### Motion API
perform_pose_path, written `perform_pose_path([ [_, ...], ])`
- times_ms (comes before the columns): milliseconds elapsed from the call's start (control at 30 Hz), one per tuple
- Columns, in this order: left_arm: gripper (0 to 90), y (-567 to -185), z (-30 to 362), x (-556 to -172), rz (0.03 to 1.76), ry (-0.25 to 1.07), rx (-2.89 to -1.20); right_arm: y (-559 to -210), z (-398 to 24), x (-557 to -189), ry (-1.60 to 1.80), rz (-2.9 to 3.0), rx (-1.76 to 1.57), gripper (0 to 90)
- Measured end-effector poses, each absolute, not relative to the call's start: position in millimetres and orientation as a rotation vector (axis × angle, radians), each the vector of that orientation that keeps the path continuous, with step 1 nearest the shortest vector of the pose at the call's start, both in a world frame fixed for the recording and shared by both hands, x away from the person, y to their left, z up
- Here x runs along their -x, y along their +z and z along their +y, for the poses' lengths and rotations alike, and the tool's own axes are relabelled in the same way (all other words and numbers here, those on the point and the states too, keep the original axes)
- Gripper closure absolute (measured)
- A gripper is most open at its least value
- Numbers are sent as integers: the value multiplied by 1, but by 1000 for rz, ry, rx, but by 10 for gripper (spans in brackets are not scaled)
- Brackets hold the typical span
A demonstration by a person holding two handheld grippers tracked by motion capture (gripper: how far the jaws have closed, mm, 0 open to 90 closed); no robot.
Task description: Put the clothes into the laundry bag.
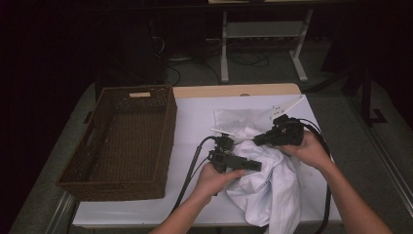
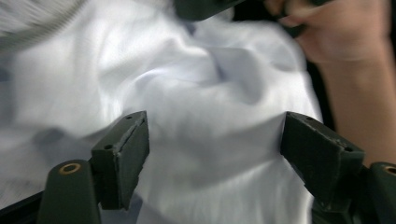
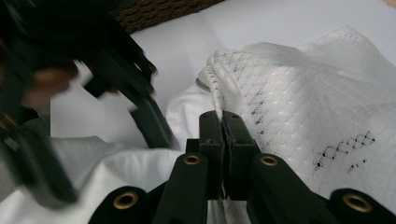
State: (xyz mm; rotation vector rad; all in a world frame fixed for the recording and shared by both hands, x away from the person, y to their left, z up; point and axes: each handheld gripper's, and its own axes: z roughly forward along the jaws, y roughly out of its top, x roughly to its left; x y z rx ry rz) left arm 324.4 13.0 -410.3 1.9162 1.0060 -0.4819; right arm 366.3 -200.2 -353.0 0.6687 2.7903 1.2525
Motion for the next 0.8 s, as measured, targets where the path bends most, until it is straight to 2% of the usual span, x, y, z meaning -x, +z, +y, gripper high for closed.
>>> perform_pose_path([
  [67, 239, -423, 1, -328, 1029, -447, -1948, -353, -199, -366, 1246, 2792, -658, 870],
  [133, 327, -438, -7, -332, 1030, -387, -1984, -353, -199, -363, 1229, 2798, -652, 871],
  [233, 537, -449, -8, -340, 1048, -332, -1956, -353, -199, -360, 1200, 2807, -637, 871],
  [267, 653, -450, -7, -341, 1045, -313, -1953, -353, -200, -359, 1193, 2808, -632, 871],
  [333, 770, -447, -1, -342, 1036, -286, -1936, -353, -202, -357, 1204, 2809, -624, 871],
  [367, 798, -442, 2, -341, 1026, -257, -1930, -352, -203, -356, 1208, 2809, -621, 871],
  [600, 833, -406, 23, -335, 976, -187, -1826, -341, -201, -343, 1275, 2793, -547, 872],
  [700, 832, -411, 26, -343, 1014, -180, -1804, -335, -196, -340, 1311, 2798, -503, 873],
  [800, 813, -432, 20, -358, 1092, -200, -1803, -338, -192, -344, 1298, 2806, -518, 872],
])
